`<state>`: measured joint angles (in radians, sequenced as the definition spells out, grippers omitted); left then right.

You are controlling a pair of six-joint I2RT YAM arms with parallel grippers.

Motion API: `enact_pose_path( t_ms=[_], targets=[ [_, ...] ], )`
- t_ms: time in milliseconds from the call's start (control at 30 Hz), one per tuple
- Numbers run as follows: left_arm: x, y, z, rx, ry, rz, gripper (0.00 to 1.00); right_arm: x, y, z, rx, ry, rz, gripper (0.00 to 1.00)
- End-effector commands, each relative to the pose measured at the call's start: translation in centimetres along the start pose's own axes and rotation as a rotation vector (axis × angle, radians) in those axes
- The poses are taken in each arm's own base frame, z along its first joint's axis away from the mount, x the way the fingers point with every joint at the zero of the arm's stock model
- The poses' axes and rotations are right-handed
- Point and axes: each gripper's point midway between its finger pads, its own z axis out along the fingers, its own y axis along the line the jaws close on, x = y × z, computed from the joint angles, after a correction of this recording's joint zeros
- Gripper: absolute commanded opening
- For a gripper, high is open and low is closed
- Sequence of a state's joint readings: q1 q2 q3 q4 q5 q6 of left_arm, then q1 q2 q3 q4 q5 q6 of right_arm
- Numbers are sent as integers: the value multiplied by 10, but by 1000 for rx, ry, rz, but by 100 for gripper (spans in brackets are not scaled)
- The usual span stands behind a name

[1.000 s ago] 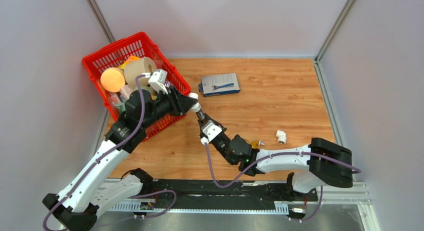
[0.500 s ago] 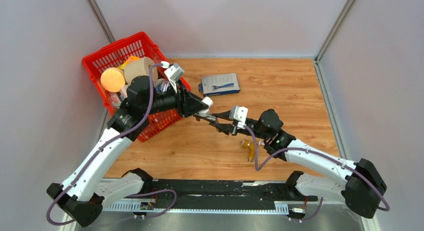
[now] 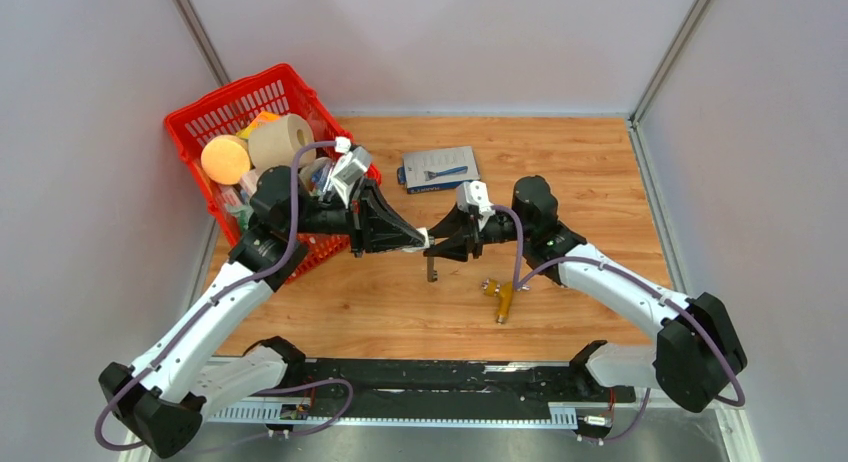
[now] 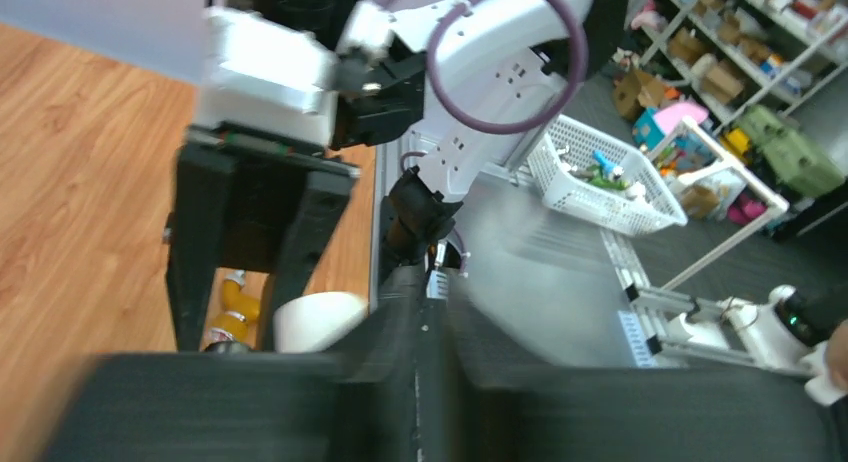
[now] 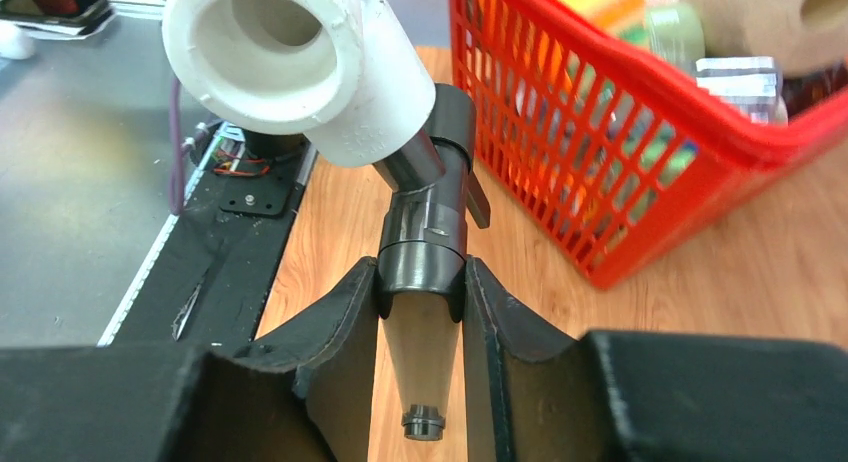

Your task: Install the water faucets

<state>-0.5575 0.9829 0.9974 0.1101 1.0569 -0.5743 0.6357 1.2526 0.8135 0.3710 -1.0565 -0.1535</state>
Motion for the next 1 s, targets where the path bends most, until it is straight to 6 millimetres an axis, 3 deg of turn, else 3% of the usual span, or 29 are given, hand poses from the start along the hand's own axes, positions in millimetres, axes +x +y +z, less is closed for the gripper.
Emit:
enact_pose_path(
  t_ms=[0,167,233,433,500,600,800,967],
  targets=[
    [-16,-34,-5,68,-33,115,0,-15,-24,-7,129,-8,-5,1],
    [-31,3,-10,-176,-124,147,1,-13,-26,-9,148,2,28,0],
    [-33,15,-19,-279,-137,189,17,-8,-26,-10,159,18,45,0],
    [-40,5,-47,-384,-171,482,77,-4,-24,-15,175,36,74,0],
    [-37,5,-52,-399,-165,561,85,-4,-23,-15,174,38,78,0],
    [-21,9,-50,-363,-106,627,87,-7,-23,-13,165,34,83,0],
    [17,39,-37,-295,31,657,90,-17,-20,-12,143,21,65,0],
    [32,44,-28,-206,82,681,89,-19,-18,-10,134,19,59,0]
  ],
)
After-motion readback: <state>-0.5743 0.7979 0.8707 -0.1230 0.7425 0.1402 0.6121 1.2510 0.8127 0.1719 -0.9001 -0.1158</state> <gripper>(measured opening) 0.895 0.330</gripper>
